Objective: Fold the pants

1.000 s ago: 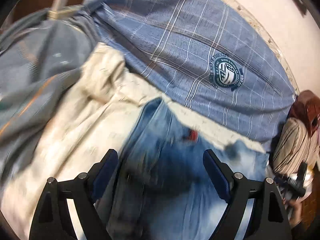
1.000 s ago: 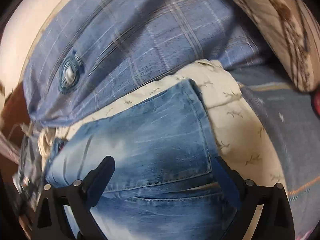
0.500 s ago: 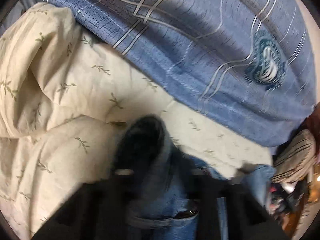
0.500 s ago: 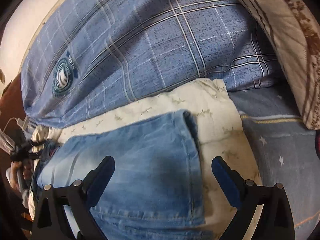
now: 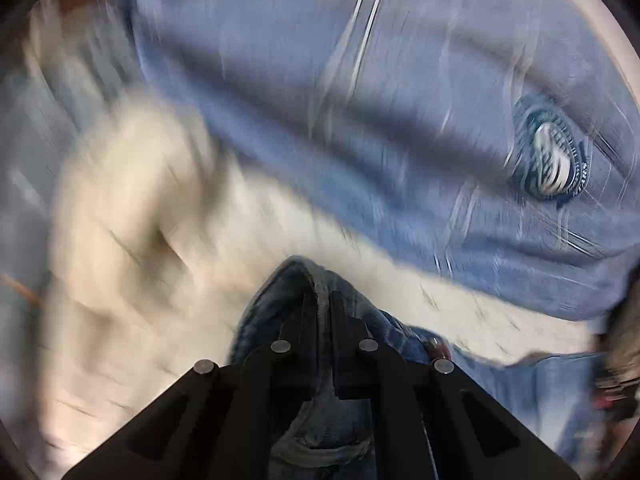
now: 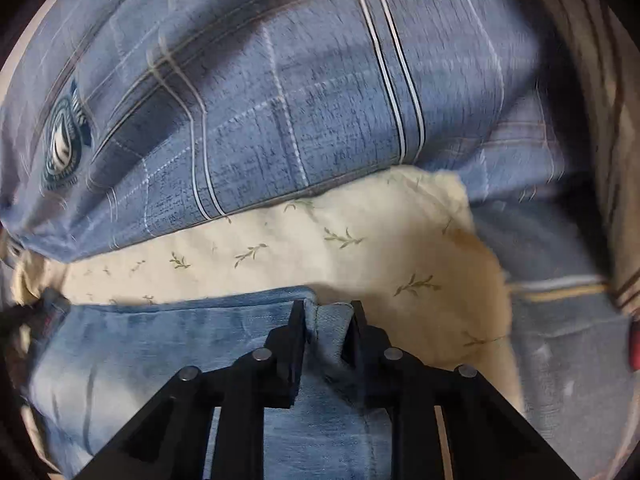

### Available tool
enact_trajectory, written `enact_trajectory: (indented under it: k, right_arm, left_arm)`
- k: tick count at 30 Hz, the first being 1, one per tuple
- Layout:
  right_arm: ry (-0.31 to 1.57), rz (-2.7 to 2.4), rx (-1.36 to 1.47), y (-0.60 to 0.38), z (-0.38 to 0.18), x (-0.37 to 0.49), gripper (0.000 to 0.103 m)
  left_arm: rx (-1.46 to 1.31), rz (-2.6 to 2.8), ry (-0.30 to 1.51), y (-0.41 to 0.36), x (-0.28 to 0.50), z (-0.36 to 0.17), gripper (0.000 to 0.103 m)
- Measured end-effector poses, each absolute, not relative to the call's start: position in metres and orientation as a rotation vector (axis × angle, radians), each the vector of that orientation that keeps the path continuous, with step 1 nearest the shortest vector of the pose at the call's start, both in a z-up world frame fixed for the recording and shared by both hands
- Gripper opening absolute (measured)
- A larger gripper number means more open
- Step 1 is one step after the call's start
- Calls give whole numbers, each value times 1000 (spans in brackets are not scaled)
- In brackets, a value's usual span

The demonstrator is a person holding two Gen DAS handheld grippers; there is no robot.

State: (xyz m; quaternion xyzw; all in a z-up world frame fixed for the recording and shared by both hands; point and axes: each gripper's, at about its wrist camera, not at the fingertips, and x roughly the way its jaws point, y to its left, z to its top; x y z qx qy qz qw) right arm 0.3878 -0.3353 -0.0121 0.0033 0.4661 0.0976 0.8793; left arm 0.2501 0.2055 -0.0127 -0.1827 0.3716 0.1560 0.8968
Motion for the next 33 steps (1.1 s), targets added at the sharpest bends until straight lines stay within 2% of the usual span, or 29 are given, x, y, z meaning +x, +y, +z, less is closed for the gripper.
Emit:
enact_trajectory:
  k: [3, 4, 7, 8, 11, 14, 16, 18, 19, 20, 21, 22, 23, 25, 26, 27, 33]
  right_arm:
    - [820, 143, 1, -341, 20, 367, 19]
    - [792, 110, -25, -339, 22, 364, 19]
    - [949, 139, 2, -335, -15, 384, 24]
    - [972, 156, 28, -337, -26, 387, 28]
    - [979, 173, 99, -350, -35, 384, 56]
    - [986, 210, 145, -362, -28, 383, 56]
    - [948, 234, 252, -377, -15, 382, 61]
    - [909, 234, 333, -388, -6, 384, 70]
    - [898, 228, 347, -391, -4, 385, 70]
    - [901, 231, 345, -391, -4, 392, 70]
    - [917, 238, 319, -387, -6, 399, 70]
    - [939, 245, 280, -380, -9, 405, 70]
    - [960, 249, 235, -371, -14, 409, 69]
    - [1001, 210, 167, -360, -24, 415, 31]
    - [1005, 191, 164, -360, -25, 414, 23]
    - [998, 185, 175, -361, -24, 413, 21]
    - [853, 197, 239, -370, 15, 375, 20]
  left_arm:
    - [-233, 400, 602, 185, 223, 11, 5]
    - [-211, 380, 638, 181, 229, 4, 5]
    - [-291, 382, 799, 194, 252, -35, 6]
    - [-317, 374, 837, 200, 257, -44, 6]
    - [-368, 368, 888, 213, 258, -58, 8]
    - [-366, 337, 870, 217, 254, -47, 8]
    - [-378, 324, 868, 218, 254, -42, 8]
    - [-388, 313, 878, 220, 255, -40, 10]
    - [-388, 312, 886, 224, 260, -39, 15]
    - [-387, 317, 892, 226, 261, -41, 26]
    - [-391, 322, 895, 229, 262, -43, 30]
    - [-394, 328, 898, 230, 262, -44, 31]
    - [-398, 326, 903, 232, 263, -44, 27]
    - [-388, 305, 914, 226, 267, -49, 5]
    - [-361, 309, 915, 224, 266, -45, 5]
    - [-338, 313, 895, 217, 264, -42, 5]
    - [-320, 233, 701, 199, 212, 25, 5]
